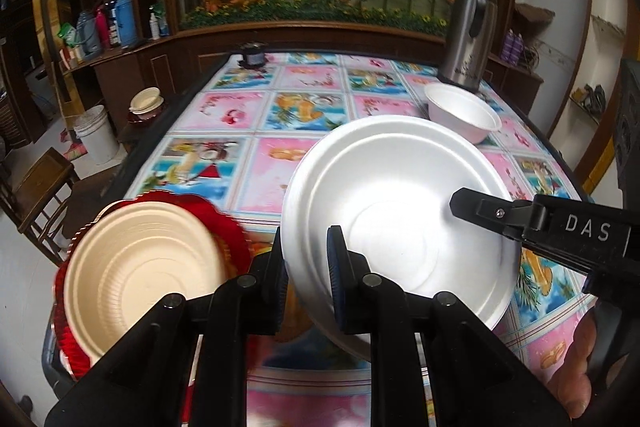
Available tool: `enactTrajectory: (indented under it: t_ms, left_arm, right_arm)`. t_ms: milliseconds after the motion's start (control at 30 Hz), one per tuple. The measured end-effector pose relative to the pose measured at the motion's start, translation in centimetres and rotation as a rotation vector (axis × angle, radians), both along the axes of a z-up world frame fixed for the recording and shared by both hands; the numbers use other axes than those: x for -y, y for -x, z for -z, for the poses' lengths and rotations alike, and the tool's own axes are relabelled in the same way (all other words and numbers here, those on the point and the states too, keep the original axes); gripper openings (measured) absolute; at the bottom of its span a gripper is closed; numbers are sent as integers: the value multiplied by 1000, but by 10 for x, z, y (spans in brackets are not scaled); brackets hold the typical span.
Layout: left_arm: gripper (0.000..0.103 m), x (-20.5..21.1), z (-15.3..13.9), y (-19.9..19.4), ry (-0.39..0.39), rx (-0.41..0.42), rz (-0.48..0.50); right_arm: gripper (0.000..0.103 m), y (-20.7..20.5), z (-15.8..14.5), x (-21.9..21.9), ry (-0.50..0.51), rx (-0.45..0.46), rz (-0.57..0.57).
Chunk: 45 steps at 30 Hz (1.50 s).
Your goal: Organize plates and bowls
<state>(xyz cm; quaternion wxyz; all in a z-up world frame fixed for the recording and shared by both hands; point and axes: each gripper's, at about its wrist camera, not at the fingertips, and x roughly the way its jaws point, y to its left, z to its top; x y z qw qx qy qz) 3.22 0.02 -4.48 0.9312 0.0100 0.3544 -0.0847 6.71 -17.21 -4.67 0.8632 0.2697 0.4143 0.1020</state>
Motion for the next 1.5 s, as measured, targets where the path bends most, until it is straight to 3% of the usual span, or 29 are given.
enactTrajectory:
  t_ms: [733,1500]
  left_arm:
    - [16,-83,-9,11,50,62,-149]
    - [16,-113,2,6,50,39,-227]
  right_arm:
    - [12,-20,-9,-95,8,16,-169]
    - [12,-39,6,-131,-14,-22,-228]
